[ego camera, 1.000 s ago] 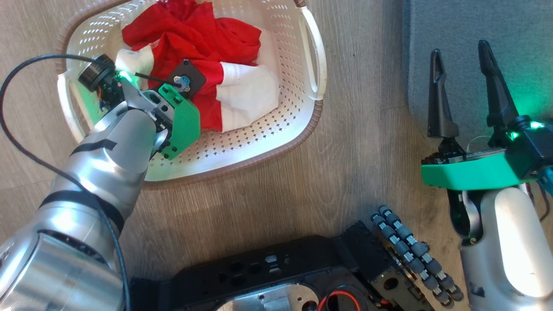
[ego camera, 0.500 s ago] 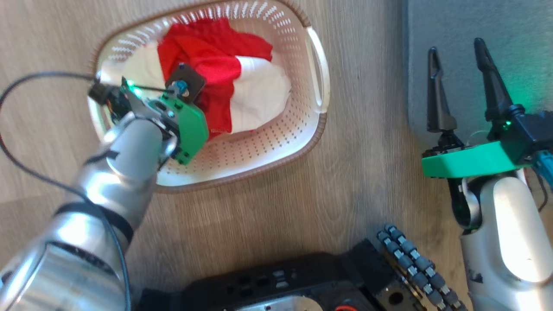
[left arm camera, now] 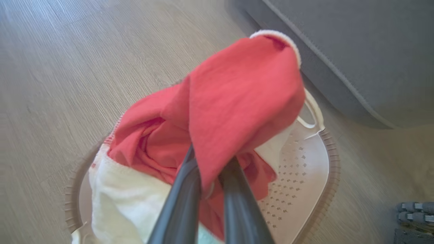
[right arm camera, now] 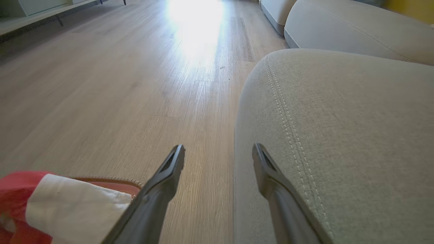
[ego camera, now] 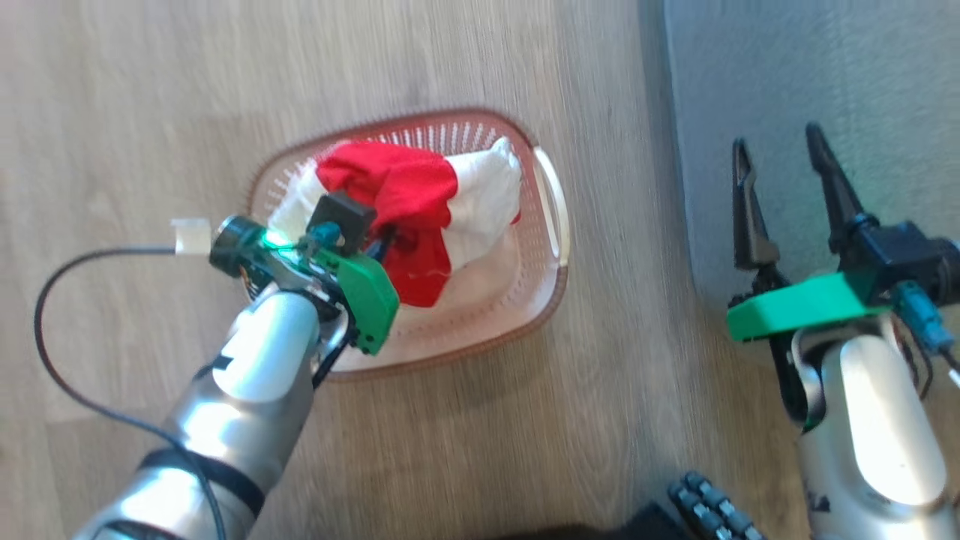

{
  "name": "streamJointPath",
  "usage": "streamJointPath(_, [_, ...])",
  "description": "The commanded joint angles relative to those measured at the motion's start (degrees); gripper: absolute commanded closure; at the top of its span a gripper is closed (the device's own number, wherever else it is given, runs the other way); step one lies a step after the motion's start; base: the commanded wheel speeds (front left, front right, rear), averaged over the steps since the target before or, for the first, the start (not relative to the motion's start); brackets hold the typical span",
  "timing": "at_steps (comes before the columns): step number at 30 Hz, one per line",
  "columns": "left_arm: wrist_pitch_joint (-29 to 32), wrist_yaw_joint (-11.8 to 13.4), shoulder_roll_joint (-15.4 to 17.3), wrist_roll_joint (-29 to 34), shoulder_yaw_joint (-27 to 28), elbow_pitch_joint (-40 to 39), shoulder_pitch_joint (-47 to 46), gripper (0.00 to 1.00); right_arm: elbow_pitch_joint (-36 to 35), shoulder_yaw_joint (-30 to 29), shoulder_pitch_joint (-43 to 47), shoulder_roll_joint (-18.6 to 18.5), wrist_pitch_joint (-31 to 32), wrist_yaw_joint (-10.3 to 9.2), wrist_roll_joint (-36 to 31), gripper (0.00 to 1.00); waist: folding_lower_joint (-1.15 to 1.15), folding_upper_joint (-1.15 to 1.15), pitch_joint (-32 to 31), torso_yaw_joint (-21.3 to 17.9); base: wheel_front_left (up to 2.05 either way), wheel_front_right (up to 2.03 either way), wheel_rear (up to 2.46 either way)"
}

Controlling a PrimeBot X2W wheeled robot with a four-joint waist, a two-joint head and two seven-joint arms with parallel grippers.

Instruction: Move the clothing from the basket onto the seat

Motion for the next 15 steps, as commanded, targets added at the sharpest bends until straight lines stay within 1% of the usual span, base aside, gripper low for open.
streamJointPath(1, [-0.7, 0.2, 0.7, -0.2, 2.0, -2.3, 1.1, 1.00, -1.0, 1.0, 2.0, -0.5, 0.0, 0.14, -0.4, 0.00, 0.00, 0.00, -4.8, 1.5, 0.00, 0.00, 0.00])
streamJointPath(5, [-0.7, -0.2, 0.4, -0.1, 4.5, -6.9, 5.0, 1.00, 0.4, 1.1, 3.5, -0.5, 0.0, 0.14, -0.8, 0.00, 0.00, 0.00, -9.8, 2.7, 0.00, 0.00, 0.00])
streamJointPath(12, [-0.7, -0.6, -0.1, -0.3, 11.2, -15.1, 11.2, 1.00, 1.9, 1.7, 5.9, -0.5, 0.0, 0.14, -0.7, 0.00, 0.00, 0.00, -17.4, 4.3, 0.00, 0.00, 0.00])
streamJointPath(15, [-0.7, -0.9, -0.4, -0.8, 15.8, -21.1, 14.3, 1.00, 2.7, 2.0, 7.3, -0.5, 0.0, 0.14, -0.4, 0.00, 0.00, 0.00, -21.2, 5.0, 0.00, 0.00, 0.00])
